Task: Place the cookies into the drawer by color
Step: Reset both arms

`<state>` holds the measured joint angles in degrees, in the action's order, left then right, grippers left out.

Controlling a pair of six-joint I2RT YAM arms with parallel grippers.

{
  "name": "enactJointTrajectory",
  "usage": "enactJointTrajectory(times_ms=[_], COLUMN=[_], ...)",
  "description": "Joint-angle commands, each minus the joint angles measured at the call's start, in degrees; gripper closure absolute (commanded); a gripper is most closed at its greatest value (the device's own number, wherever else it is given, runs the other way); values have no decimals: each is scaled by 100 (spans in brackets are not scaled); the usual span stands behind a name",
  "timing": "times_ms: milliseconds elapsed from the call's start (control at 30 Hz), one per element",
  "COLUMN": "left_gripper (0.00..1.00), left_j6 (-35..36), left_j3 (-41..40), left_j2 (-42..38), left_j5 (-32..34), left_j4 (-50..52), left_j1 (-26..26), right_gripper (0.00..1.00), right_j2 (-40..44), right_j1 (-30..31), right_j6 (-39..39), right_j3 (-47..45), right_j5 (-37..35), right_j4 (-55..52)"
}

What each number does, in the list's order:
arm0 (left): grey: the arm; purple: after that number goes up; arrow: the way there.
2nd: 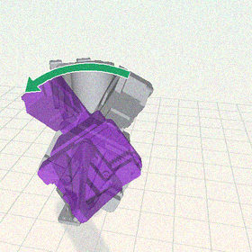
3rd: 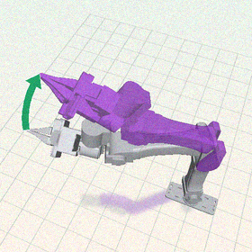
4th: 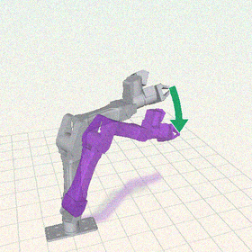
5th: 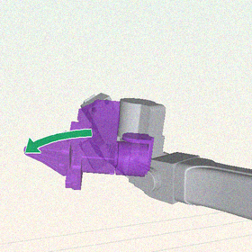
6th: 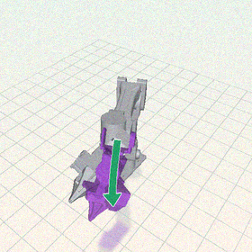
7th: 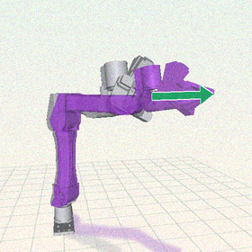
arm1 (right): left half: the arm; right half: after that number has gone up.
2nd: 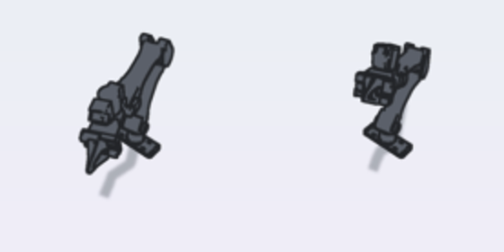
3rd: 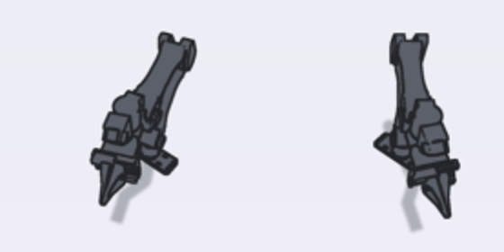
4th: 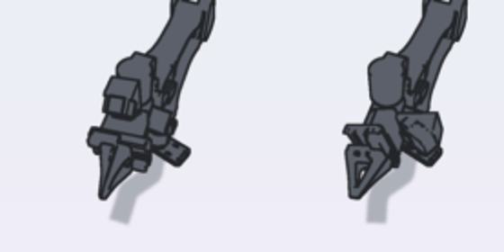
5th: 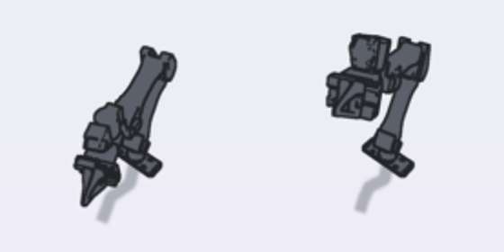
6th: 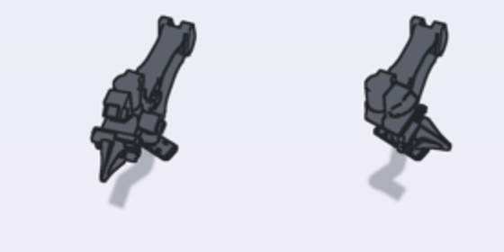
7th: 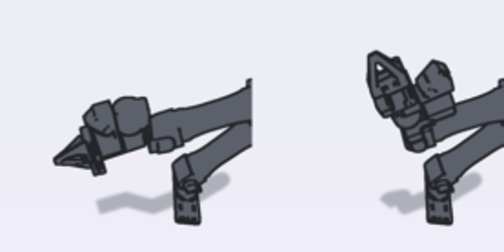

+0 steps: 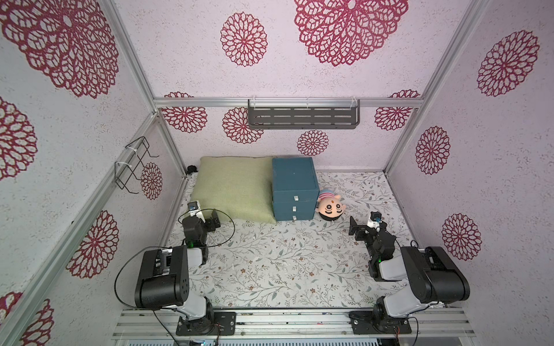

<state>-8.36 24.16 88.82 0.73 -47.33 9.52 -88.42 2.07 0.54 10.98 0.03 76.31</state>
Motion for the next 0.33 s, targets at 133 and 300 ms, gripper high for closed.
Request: enactJointTrajectory(times_ms=[133,300], left_gripper=[3,3], left_j6=[63,63], left_j3=[19,24], left_j2=[-35,-33], left_j5=[30,32], left_j4=[-161,-166], left_j1=[-20,-20], right_gripper=[1,1], right_j2=[27,53], right_j1=[15,13], right_j6=[95,96], right_j3=[109,78], right_j5=[13,5], right_j4=[53,103])
